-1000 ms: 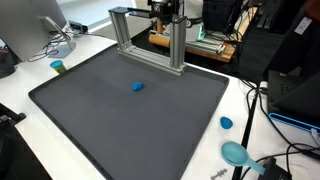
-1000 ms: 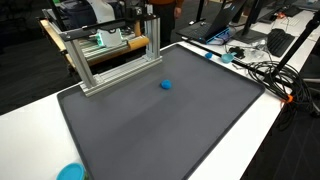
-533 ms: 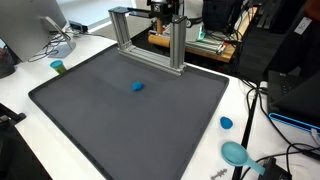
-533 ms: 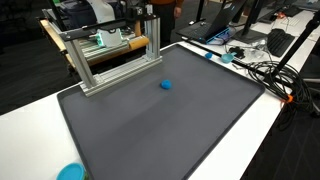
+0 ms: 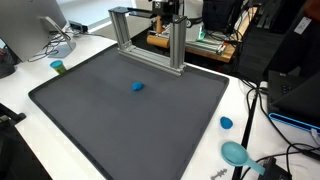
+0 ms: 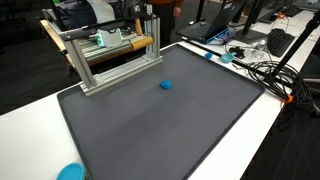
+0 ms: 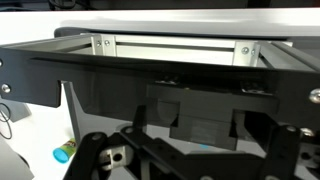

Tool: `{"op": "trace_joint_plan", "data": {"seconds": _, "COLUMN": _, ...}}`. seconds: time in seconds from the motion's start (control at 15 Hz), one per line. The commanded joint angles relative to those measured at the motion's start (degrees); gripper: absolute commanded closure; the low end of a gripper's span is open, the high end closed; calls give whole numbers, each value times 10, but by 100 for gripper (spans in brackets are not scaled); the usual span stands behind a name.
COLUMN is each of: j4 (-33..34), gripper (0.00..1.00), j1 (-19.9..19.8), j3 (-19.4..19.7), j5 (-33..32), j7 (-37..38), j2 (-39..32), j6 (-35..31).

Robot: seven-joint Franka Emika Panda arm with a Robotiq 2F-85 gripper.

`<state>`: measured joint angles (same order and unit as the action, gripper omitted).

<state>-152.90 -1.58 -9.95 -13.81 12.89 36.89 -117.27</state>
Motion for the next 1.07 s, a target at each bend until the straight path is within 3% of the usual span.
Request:
{"op": "trace_joint_plan", "data": {"seconds": 0.0, "j4": 18, "gripper": 0, "j1": 36, "j3": 44, "j5": 57, "j7": -56, "j2": 0, "j6": 16}}
{"op": "trace_joint_plan", "data": {"seconds": 0.4, "j4": 28, "gripper": 0, "j1": 42, "j3": 78, "j5": 123, "j7": -88, "j2": 5, "j6": 12}}
{"op": "trace_joint_plan", "data": {"seconds": 1.0, "j4": 26, "gripper": 0, "j1": 22, "j3": 103, "j5": 128, "j7": -85, "j2": -8, "j6": -4}}
